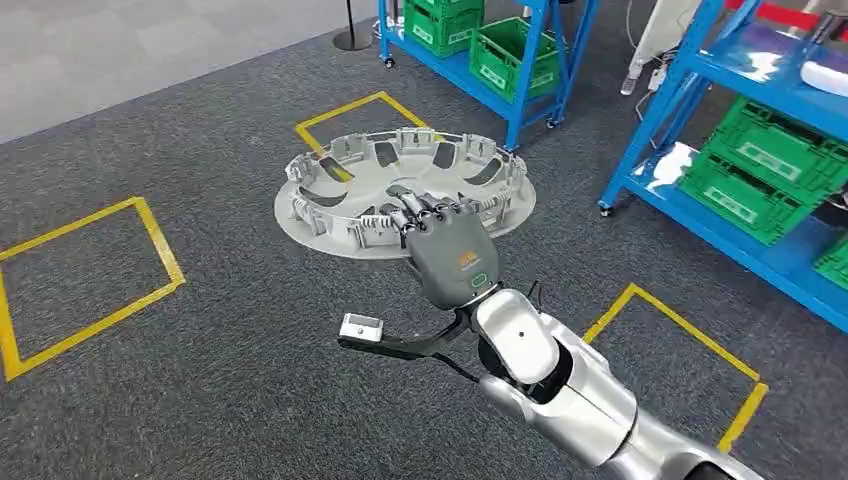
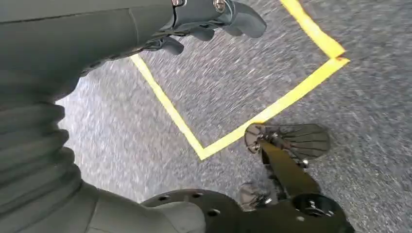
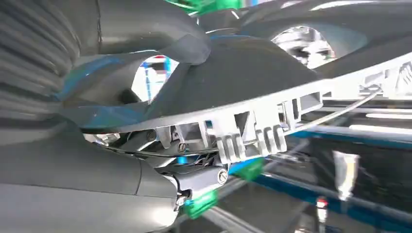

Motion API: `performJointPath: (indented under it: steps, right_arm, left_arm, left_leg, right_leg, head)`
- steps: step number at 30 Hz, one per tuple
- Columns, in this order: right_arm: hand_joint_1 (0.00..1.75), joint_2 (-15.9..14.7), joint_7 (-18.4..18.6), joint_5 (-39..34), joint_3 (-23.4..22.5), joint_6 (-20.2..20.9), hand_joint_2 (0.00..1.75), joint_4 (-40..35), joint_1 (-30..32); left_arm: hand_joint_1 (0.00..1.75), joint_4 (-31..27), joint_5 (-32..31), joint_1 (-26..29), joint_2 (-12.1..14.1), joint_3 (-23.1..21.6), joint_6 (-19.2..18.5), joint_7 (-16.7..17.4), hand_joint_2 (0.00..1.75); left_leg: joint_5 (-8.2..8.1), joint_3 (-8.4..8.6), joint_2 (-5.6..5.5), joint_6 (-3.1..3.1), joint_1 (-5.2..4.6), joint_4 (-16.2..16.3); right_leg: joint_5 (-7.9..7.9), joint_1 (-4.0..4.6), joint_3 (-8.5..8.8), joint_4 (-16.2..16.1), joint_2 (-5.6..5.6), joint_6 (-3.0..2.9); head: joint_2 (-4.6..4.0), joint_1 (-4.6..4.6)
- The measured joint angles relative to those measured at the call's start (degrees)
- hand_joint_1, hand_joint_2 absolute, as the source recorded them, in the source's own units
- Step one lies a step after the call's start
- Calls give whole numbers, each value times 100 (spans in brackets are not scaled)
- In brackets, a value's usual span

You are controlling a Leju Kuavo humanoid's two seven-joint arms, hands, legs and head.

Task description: Take the parts from the cabinet and place them on the table.

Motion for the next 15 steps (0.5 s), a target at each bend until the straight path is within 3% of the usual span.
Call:
performJointPath:
  steps: [1, 2, 3, 5, 6, 7, 8, 9, 11, 12, 13, 15]
  right_arm:
    - [175, 0, -22, -22, 20, -24, 175, 26, -55]
    - [175, 4, -26, -33, 39, -53, 175, 48, -104]
    - [175, 17, -28, -41, 59, -72, 175, 61, -157]
    - [175, 26, -39, -81, 94, -66, 175, 87, -239]
    - [175, 33, -41, -105, 103, -63, 175, 98, -268]
    - [175, 37, -52, -135, 109, -61, 175, 115, -302]
    - [175, 39, -68, -168, 109, -70, 175, 122, -327]
    - [175, 33, -94, -210, 109, -76, 175, 140, -356]
    - [175, 28, -122, -282, 111, -111, 175, 186, -393]
    - [175, 28, -124, -313, 116, -131, 175, 208, -409]
    - [175, 28, -129, -334, 125, -144, 175, 229, -418]
    - [175, 28, -129, -354, 146, -157, 175, 275, -449]
  left_arm:
    - [0, 0, 11, 1, -13, 13, 7, 0, 175]
    - [0, -2, 33, -9, -20, 35, 20, -2, 175]
    - [0, -2, 33, -11, -20, 46, 26, 0, 175]
    - [0, 2, 33, 15, -20, 53, 33, 0, 175]
    - [0, 2, 33, 24, -11, 57, 35, 0, 175]
    - [0, 4, 33, 33, -11, 68, 37, -2, 175]
    - [0, 4, 31, 26, -13, 81, 41, -2, 175]
    - [0, 7, 24, 12, -17, 88, 41, 0, 175]
    - [0, 7, -4, -3, -20, 90, 44, -2, 175]
    - [0, 7, -11, -1, -20, 92, 46, 0, 175]
    - [0, 7, -15, 7, -20, 96, 50, 0, 175]
    - [0, 7, -20, 9, -11, 103, 50, 2, 175]
  left_leg:
    - [1, -16, -63, -16, 14, 7]
    - [2, -58, -136, -79, -16, 29]
    - [21, -83, -195, -121, 8, 14]
    - [59, -93, -303, -201, 42, -39]
    - [62, -135, -345, -244, 24, -43]
    - [19, -144, -30, -229, 18, 51]
    - [-153, -272, 290, -242, -7, 289]
    - [-393, -489, 439, -269, 7, 730]
    - [-724, -896, 500, -312, 37, 1567]
    - [-719, -966, 505, -334, 49, 1719]
    - [-598, -897, 514, -346, 59, 1597]
    - [-122, -390, 646, -356, 78, 649]
  right_leg:
    - [143, -6, 207, -468, 278, -30]
    - [93, 3, 222, -550, 387, -12]
    - [116, 9, 208, -559, 295, -9]
    - [122, 51, 214, -561, 193, -60]
    - [160, -3, 246, -628, 108, -113]
    - [186, -4, 278, -670, 18, -143]
    - [182, 3, 289, -690, -45, -202]
    - [179, 11, 287, -690, -129, -209]
    - [166, 26, 283, -686, -301, -226]
    - [160, 26, 283, -683, -378, -223]
    - [153, 26, 287, -681, -448, -215]
    - [124, 23, 304, -660, -595, -174]
  head:
    - [0, 4]
    - [0, -9]
    - [0, 11]
    - [0, 11]
    - [0, 8]
    - [0, 11]
    - [0, -40]
    - [0, -39]
    - [0, -39]
    - [0, -42]
    - [0, -42]
    - [0, -42]
